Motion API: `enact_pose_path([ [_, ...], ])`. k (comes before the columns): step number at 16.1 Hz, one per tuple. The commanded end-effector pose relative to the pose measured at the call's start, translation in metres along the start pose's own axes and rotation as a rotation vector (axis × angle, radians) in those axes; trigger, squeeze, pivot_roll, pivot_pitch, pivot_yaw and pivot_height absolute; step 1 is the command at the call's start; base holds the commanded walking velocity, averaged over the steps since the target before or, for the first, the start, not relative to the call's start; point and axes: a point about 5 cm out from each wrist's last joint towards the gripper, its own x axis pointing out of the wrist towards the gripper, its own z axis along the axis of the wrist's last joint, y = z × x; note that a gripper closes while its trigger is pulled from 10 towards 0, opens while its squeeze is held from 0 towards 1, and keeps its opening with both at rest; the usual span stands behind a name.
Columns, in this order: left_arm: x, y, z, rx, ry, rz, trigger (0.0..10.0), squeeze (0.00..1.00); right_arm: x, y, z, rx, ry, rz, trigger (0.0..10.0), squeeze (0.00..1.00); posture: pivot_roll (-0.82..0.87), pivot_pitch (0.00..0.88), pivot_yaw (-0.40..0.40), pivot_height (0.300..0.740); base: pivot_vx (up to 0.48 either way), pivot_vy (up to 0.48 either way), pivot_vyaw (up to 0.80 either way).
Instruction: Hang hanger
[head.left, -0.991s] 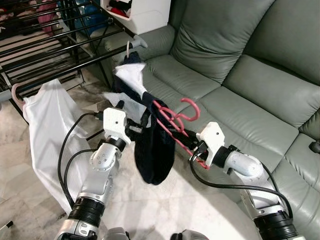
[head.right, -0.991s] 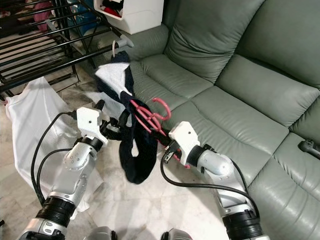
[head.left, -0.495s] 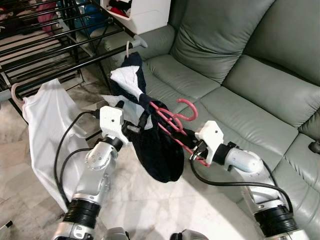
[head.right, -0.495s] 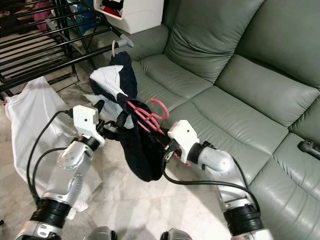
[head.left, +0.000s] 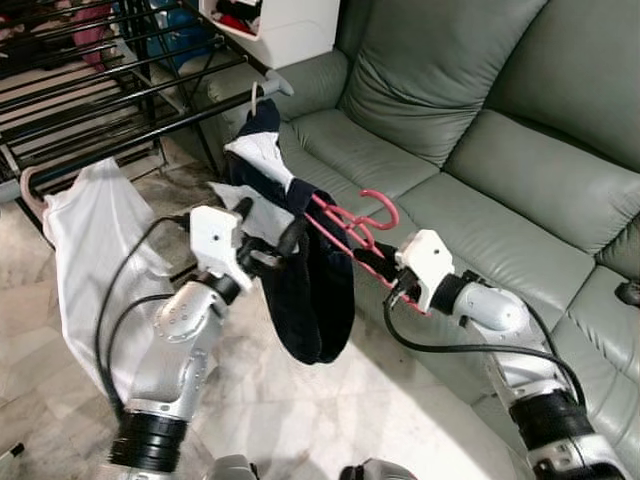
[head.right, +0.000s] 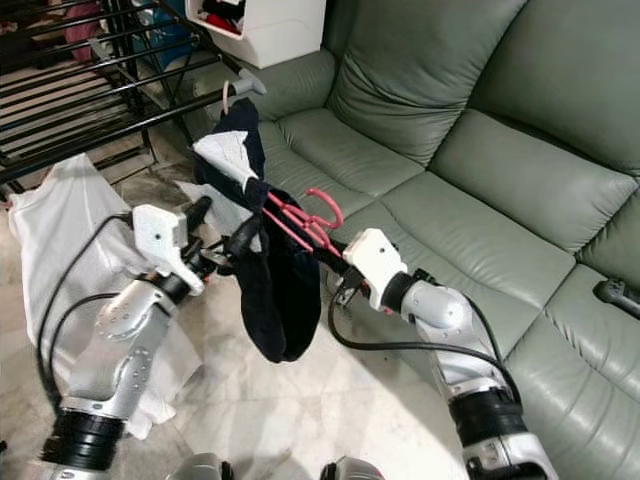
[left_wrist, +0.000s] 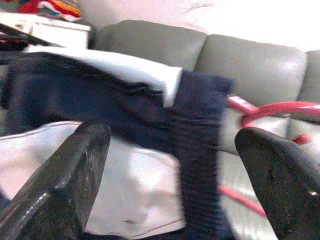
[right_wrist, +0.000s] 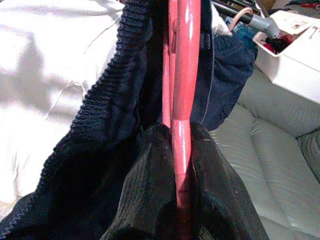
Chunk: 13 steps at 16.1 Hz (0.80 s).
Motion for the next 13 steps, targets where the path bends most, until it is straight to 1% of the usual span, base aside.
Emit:
enact_pose_path([
  [1,-0.001,-0.004,0.0,-0.013,0.008,-0.021,10.0,0.0,0.004,-0.006,0.011,-0.038,-0.052,-0.013,10.0,0.0,-0.02,0.0,-0.032,0.74,0.0,0.0,0.0],
  [2,-0.001,-0.013,-0.001,-0.034,0.024,-0.049,10.0,0.0,0.007,-0.006,0.012,-0.049,-0.058,-0.007,10.0,0.0,-0.02,0.0,-0.03,0.74,0.0,0.0,0.0],
  [5,-0.003,-0.017,-0.008,-0.041,0.058,-0.064,10.0,0.0,0.01,-0.007,0.013,-0.054,-0.07,-0.005,10.0,0.0,-0.02,0.0,-0.03,0.74,0.0,0.0,0.0],
  [6,-0.003,-0.018,-0.009,-0.044,0.063,-0.062,10.0,0.0,0.011,-0.007,0.014,-0.055,-0.074,-0.004,10.0,0.0,-0.02,0.0,-0.03,0.74,0.0,0.0,0.0],
  [7,-0.004,-0.016,-0.015,-0.034,0.079,-0.049,10.0,0.0,0.012,-0.005,0.017,-0.057,-0.087,0.002,10.0,0.0,-0.02,0.0,-0.03,0.74,0.0,0.0,0.0],
  [8,-0.004,-0.015,-0.018,-0.018,0.09,-0.04,8.9,0.0,0.012,-0.004,0.02,-0.058,-0.098,0.007,10.0,0.0,-0.02,0.0,-0.03,0.74,0.0,0.0,0.0],
  [9,-0.003,-0.015,-0.02,-0.008,0.095,-0.039,7.6,0.0,0.013,-0.004,0.021,-0.058,-0.105,0.012,10.0,0.0,-0.02,0.0,-0.032,0.74,0.0,0.0,0.0],
  [10,0.0,-0.014,-0.022,0.003,0.098,-0.029,7.6,0.0,0.013,-0.003,0.023,-0.058,-0.112,0.02,10.0,0.0,-0.02,0.0,-0.032,0.74,0.0,0.0,0.0],
  [11,0.004,-0.013,-0.024,0.011,0.097,-0.014,8.2,0.0,0.012,0.0,0.025,-0.055,-0.119,0.035,10.0,0.0,-0.03,0.0,-0.031,0.74,0.0,0.0,0.0],
  [12,0.007,-0.012,-0.025,0.022,0.098,0.002,8.1,0.0,0.011,0.001,0.026,-0.055,-0.121,0.04,10.0,0.0,-0.03,0.0,-0.029,0.74,0.0,0.0,0.0],
  [13,0.009,-0.011,-0.025,0.024,0.095,0.007,8.5,0.0,0.01,0.003,0.026,-0.053,-0.121,0.045,10.0,0.0,-0.04,0.0,-0.027,0.74,0.0,0.0,0.0],
])
